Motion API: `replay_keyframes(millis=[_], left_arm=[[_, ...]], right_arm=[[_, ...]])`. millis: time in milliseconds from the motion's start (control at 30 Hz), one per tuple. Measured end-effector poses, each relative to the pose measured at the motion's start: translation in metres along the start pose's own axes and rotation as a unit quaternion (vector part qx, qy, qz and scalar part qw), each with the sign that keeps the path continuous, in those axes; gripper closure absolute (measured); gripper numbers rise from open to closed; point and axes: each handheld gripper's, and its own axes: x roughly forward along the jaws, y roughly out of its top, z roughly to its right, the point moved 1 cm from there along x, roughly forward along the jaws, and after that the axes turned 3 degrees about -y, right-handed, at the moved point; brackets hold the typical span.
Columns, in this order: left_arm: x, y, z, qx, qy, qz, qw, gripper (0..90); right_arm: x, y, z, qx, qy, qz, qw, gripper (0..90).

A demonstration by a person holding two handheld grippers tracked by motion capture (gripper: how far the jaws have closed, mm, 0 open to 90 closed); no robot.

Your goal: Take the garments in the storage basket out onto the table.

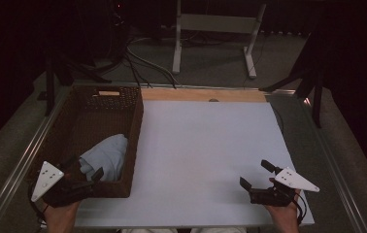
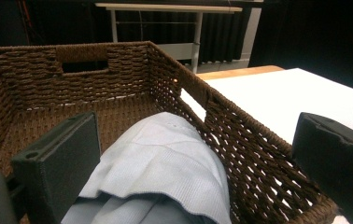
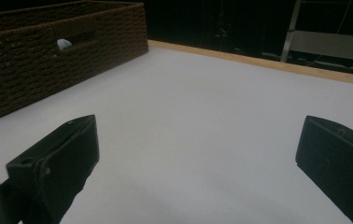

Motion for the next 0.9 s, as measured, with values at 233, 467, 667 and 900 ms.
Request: replay_keyframes(millis=[233,467,667,900], left_arm=[[-0.002,0.002,0.002,0.006,0.002,0.002,1.0000,3.2],[-0.001,0.003,0.005,0.010,-0.001,-0.004,0.9999,3.3],[-0.002,0.011,0.009,0.014,-0.002,0.002,0.9999,3.3],[-0.003,0.020,0.009,0.018,-0.006,0.005,0.9998,3.3]], right_arm=[[0.000,0.001,-0.001,-0.003,-0.004,0.003,1.0000,0.0],[0.001,0.000,-0.001,0.002,-0.006,0.002,1.0000,0.0],[0.002,0.000,-0.004,-0.001,-0.006,0.003,1.0000,0.0],[0.002,0.000,-0.006,0.000,-0.006,0.004,1.0000,0.0]])
